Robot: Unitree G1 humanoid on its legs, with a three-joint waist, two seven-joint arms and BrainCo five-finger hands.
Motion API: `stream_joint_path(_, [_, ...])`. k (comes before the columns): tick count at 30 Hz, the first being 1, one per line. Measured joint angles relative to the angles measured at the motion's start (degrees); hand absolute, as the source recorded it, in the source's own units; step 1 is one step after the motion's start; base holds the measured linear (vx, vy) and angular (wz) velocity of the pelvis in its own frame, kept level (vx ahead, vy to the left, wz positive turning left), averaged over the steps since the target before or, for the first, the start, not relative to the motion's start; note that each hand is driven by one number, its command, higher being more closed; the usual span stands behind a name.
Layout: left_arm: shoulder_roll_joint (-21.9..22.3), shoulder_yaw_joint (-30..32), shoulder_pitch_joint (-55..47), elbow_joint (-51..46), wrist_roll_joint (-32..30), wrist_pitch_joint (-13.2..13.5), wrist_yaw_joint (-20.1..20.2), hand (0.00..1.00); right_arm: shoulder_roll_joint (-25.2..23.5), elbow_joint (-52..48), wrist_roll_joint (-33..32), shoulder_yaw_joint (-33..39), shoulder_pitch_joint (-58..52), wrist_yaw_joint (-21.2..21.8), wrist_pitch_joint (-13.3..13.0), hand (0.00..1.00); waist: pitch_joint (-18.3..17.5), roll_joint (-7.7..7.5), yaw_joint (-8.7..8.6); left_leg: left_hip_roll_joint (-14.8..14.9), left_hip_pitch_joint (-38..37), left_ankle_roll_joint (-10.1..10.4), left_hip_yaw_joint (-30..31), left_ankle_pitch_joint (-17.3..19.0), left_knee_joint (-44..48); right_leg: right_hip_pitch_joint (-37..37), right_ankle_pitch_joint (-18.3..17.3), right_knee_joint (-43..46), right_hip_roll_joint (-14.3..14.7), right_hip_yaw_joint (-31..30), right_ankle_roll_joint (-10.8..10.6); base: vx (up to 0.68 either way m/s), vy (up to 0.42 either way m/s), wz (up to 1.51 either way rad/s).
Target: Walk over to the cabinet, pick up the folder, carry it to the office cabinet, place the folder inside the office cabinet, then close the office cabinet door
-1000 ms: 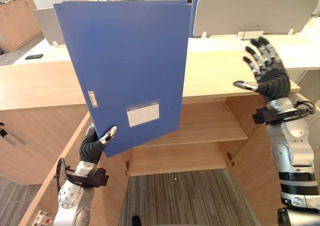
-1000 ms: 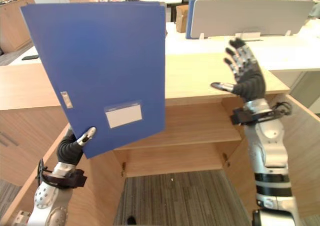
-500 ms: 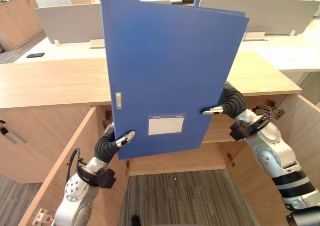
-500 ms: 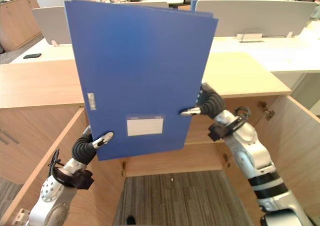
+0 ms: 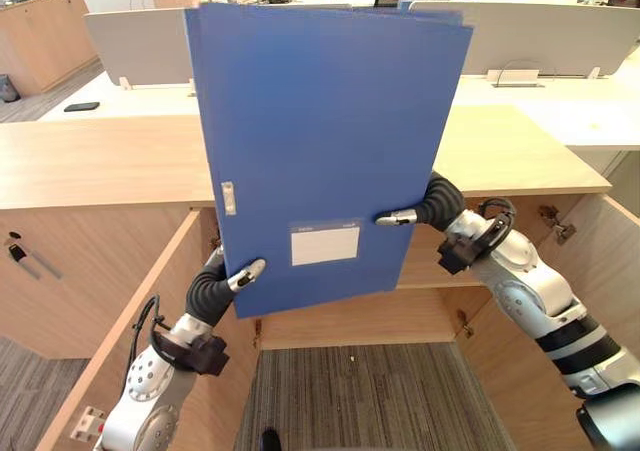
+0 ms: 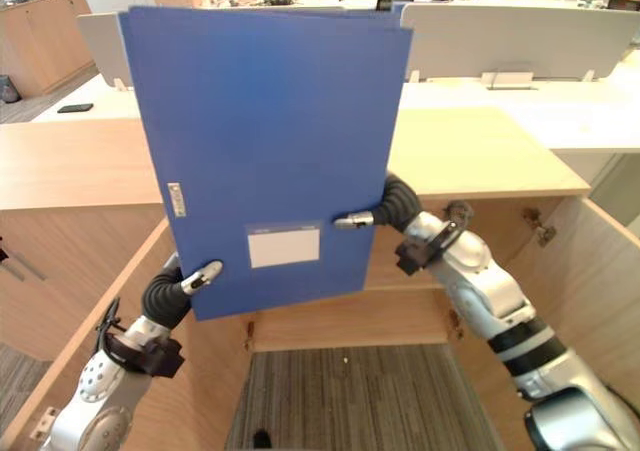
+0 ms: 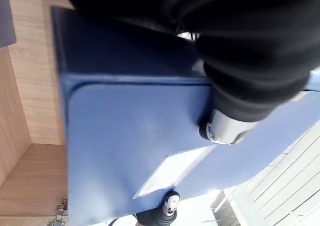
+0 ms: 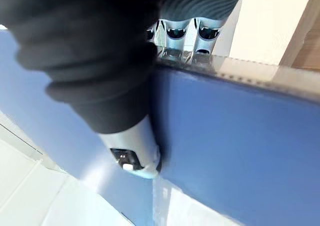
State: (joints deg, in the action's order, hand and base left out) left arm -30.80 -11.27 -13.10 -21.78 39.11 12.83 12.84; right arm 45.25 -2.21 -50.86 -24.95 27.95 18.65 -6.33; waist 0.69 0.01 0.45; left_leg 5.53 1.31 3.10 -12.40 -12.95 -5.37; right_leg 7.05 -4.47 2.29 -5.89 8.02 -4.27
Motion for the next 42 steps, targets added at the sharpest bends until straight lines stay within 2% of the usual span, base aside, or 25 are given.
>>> stream_joint_path(2, [-0.51,-0.74,0.73,0.0,0.81,0.28,-0.1,1.0,0.13,-0.07,-1.14,-0.3,0.03,0.01,-0.57,1.0,-0.39,-0.4,0.19,0.0,0.11,0.01,0.04,-0.01,0.01,-0.07,0.0,-0.01,0.01,-0.03,0.0,0.0,0.0,0.0])
stream_joint_path(3, [-0.74,-0.92,0.85,0.01,1.03,0.43,-0.15,0.0,0.13,-0.07,-1.74,-0.47,0.2,0.01,-0.69,1.0,-0.47,-0.51,0.25,0.0,0.13,0.01,0.04,-0.01,0.01,-0.09,0.0,-0.01,0.01,-0.04,0.0,0.0,0.0,0.0])
stream_joint_path(8, [-3.4,-6.05,1.25,0.08,2.47,2.17,-0.16,0.0,0.91,-0.03,-4.21,-1.13,0.93,-0.38,-1.37,1.0,-0.66,-0.79,0.3,-0.02,0.24,0.01,0.08,-0.1,0.01,-0.27,-0.07,0.15,-0.01,-0.1,0.12,0.0,0.0,0.0])
stream_joint_path(11, [-4.22,-9.5,1.24,1.29,2.98,2.11,0.01,0.0,1.62,-0.04,-3.7,-1.72,0.88,-0.39,-1.46,1.0,-0.75,-0.81,0.25,0.01,0.3,0.02,0.09,-0.13,0.01,-0.33,-0.22,0.14,0.0,-0.12,0.35,0.0,0.0,0.0])
stream_joint_path(13, [-5.52,-11.79,1.23,2.96,2.96,1.45,0.47,0.0,1.82,-0.05,-1.25,-2.04,0.15,-0.39,-1.25,1.0,-0.91,-0.81,0.18,0.02,0.44,0.02,0.08,-0.13,0.01,-0.49,-0.22,0.14,0.0,-0.15,0.35,0.0,0.0,0.0])
stream_joint_path(16, [-6.17,-14.73,1.14,8.81,1.26,-1.01,3.26,0.0,1.61,-0.91,5.29,-1.92,-3.17,-0.38,0.16,1.0,-1.21,-0.85,0.01,0.02,0.66,0.03,0.01,-0.12,0.0,-0.8,-0.22,0.16,-0.02,-0.24,0.34,0.0,0.0,0.0])
stream_joint_path(19, [-3.01,-16.1,0.33,16.09,-0.97,-4.06,5.32,0.0,-0.5,-4.17,16.86,-0.36,-8.48,-1.0,0.97,1.0,-1.23,-0.87,-0.31,0.05,1.04,0.03,-0.08,-0.13,0.0,-1.34,-0.2,0.21,0.0,-0.35,0.29,0.0,0.0,0.0])
stream_joint_path(21, [4.1,-13.21,-0.87,22.89,-2.63,-4.71,6.12,0.0,-5.41,-8.54,28.44,5.02,-14.41,-1.2,1.14,1.0,-1.28,-0.86,-0.59,0.07,1.46,0.02,-0.15,-0.14,0.0,-1.9,-0.11,0.41,0.0,-0.44,0.14,0.0,0.0,0.0])
stream_joint_path(22, [6.02,-12.26,-0.94,24.87,-3.34,-4.89,6.23,0.0,-6.8,-9.27,31.22,6.27,-15.52,-1.53,1.13,1.0,-1.29,-0.84,-0.62,0.08,1.49,0.01,-0.17,-0.14,0.0,-1.97,-0.06,0.47,0.0,-0.46,0.05,0.0,0.0,0.0])
stream_joint_path(24, [12.47,-7.59,-1.61,33.03,-8.66,-5.77,5.26,0.0,-12.42,-10.58,43.88,11.51,-18.93,-4.96,0.4,1.0,-1.64,-0.84,-0.97,0.18,1.5,0.02,-0.25,-0.1,-0.02,-2.07,-0.11,0.6,0.02,-0.56,0.1,0.0,0.0,0.0])
stream_joint_path(26, [14.86,-5.17,-1.83,40.13,-12.37,-6.12,3.46,0.0,-13.95,-10.66,51.55,14.24,-20.59,-7.79,-0.02,1.0,-1.77,-0.89,-1.03,0.36,1.5,0.26,-0.37,0.21,-0.04,-2.12,-0.25,0.56,0.14,-0.74,0.34,-0.01,0.007,-0.04])
stream_joint_path(29, [17.67,0.16,-2.48,52.65,-17.55,-6.92,1.3,0.0,-14.66,-10.67,59.51,16.44,-24.34,-9.78,-0.6,1.0,-1.79,-0.99,-1.07,0.71,1.42,0.32,-0.51,0.57,-0.03,-2.15,-0.37,0.51,0.48,-0.99,0.51,-0.01,0.0,-0.05])
stream_joint_path(31, [19.87,6.2,-2.45,63.58,-19.45,-7.8,-0.45,0.0,-15.19,-10.45,64.59,16.27,-27.92,-10.07,-0.67,1.0,-1.89,-0.98,-1.17,0.76,1.38,0.1,-0.49,0.97,-0.02,-2.06,-0.41,0.32,0.55,-1.04,0.53,0.0,0.0,0.0])
stream_joint_path(33, [20.96,10.64,-2.46,69.82,-18.53,-8.7,-1.92,0.0,-15.18,-9.08,68.61,15.9,-29.95,-10.25,-1.3,1.0,-1.88,-1.02,-1.28,0.76,1.42,0.15,-0.52,1.11,-0.01,-2.04,-0.41,0.14,0.57,-1.1,0.53,0.01,0.002,-0.02])
stream_joint_path(34, [21.3,15.15,-2.27,74.78,-17.86,-8.95,-4.08,0.0,-15.01,-5.78,75.05,14.52,-30.87,-10.73,-1.7,1.0,-1.84,-1.08,-1.27,0.7,1.34,0.22,-0.62,1.28,-0.01,-2.0,-0.44,0.09,0.49,-1.22,0.47,0.02,0.005,-0.04])
stream_joint_path(39, [21.77,18.46,-3.08,81.18,-17.86,-9.81,-6.6,0.0,-14.18,4.65,86.55,9.18,-30.9,-11.45,-2.32,1.0,-1.72,-1.22,-1.02,0.43,0.75,0.45,-1.16,1.71,0.0,-1.77,-0.67,0.11,0.18,-1.75,0.16,0.02,0.008,-0.05])
stream_joint_path(42, [22.13,21.3,-3.11,82.05,-21.25,-10.1,-6.92,0.0,-12.11,13.41,92.92,3.55,-29.51,-11.42,-2.9,1.0,-1.36,-1.15,-0.52,0.33,0.7,0.34,-1.31,2.07,0.23,-1.76,-0.8,0.14,0.06,-1.83,0.01,0.0,0.0,0.0])
